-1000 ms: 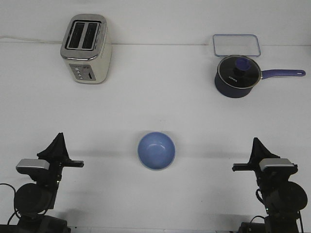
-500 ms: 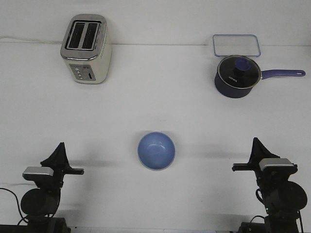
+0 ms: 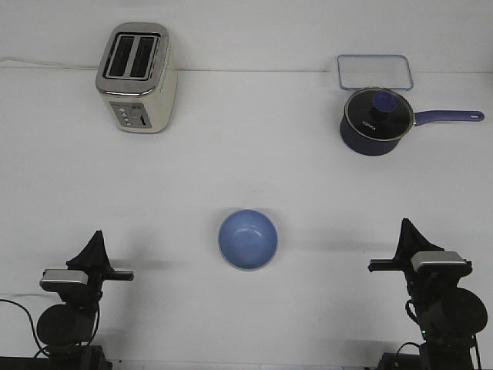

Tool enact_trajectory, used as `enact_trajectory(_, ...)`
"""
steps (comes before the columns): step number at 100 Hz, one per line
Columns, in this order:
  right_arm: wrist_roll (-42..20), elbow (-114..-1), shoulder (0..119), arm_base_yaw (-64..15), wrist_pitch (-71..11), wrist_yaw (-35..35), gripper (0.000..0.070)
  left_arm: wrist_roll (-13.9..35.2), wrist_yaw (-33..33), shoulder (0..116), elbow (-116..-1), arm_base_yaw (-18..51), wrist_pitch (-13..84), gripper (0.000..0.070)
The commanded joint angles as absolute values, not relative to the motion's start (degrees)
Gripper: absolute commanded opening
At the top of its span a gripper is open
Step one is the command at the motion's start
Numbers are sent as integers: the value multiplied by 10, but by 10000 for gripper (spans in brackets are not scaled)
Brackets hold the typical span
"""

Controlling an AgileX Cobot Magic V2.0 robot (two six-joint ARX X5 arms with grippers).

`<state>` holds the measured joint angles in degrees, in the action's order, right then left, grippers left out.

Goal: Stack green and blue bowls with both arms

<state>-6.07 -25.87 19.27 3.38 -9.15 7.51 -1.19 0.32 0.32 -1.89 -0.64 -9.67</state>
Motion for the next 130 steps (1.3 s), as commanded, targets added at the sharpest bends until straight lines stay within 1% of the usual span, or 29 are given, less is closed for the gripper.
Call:
enact_trajectory(1, -66, -261, 194, 34, -86, 75, 0, -22, 4, 3, -8, -7, -104, 15)
enact_trajectory(53, -63, -261, 194, 34, -85, 74, 0, -22, 5, 3, -8, -7, -104, 15)
enact_trajectory(69, -8, -255, 191, 32, -81, 64, 0, -22, 4, 3, -8, -7, -104, 15)
enact_trajectory(73, 22, -241, 181, 27, -67, 53, 0, -22, 5, 3, -8, -7, -104, 15)
enact_trajectory(80, 77, -202, 157, 15, -30, 56, 0, -22, 5, 3, -8, -7, -104, 15)
enact_trajectory(89, 110, -142, 106, -1, -1, 55, 0, -22, 5, 3, -8, -7, -104, 15)
enact_trajectory(111, 122, -36, -2, -3, 1, 19, 0, -22, 4, 3, -8, -7, -104, 15)
enact_trajectory(119, 122, -8, 1, -3, 27, 10, 0, -22, 4, 3, -8, -7, -103, 15)
enact_trajectory(123, 122, -7, 1, -3, 8, 10, 0, -22, 5, 3, -8, -7, -104, 15)
enact_trajectory(130, 128, -7, 1, -3, 2, 5, 0, -22, 4, 3, -8, -7, -104, 15)
